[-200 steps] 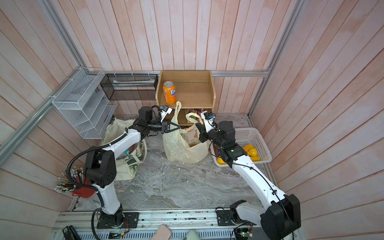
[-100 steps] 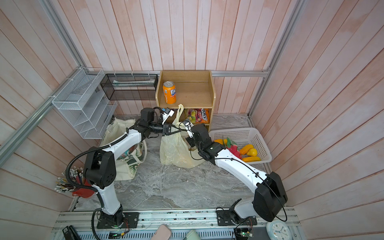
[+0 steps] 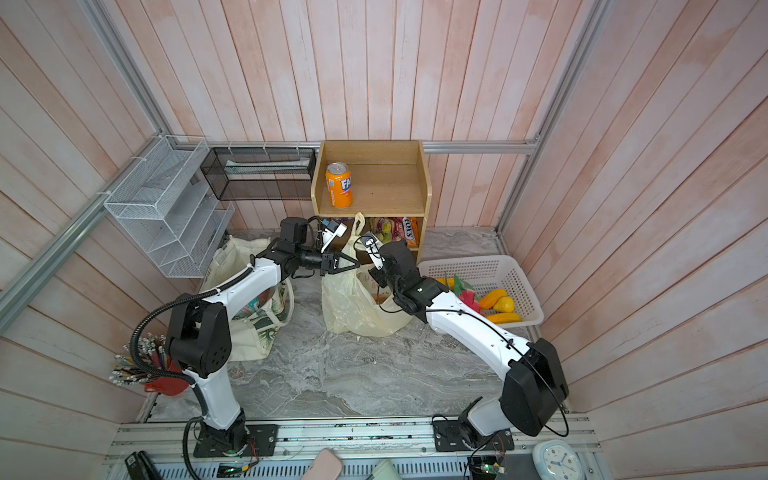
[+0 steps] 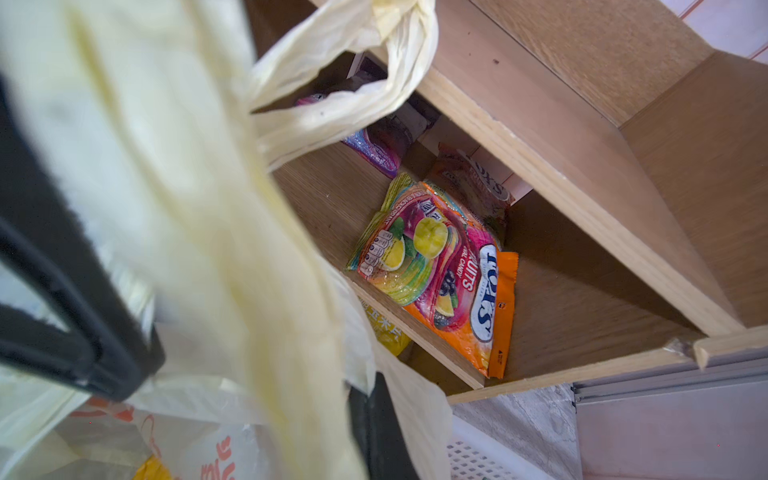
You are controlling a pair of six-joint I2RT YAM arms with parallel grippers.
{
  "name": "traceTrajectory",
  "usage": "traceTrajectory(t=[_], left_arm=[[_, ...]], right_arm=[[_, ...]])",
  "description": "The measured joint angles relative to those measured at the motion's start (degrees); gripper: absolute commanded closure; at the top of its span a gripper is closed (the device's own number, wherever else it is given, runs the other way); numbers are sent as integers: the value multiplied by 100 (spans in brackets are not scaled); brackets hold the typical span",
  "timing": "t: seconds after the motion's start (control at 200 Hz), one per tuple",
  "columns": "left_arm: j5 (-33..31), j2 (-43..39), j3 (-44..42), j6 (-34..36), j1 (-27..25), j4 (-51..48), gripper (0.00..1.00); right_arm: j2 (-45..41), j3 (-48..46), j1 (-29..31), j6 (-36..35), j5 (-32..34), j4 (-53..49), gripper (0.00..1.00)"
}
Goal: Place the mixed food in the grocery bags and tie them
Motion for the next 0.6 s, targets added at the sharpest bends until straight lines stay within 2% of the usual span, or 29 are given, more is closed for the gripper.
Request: traceTrajectory(t=[0.18, 0.6], left_arm=[[109, -264, -264, -68, 0, 232, 81], [184, -577, -664, -518, 0, 966, 76]], right_arm=[[22, 0, 0, 4, -52, -87, 100], [-286, -116, 173, 160, -385, -271, 100]])
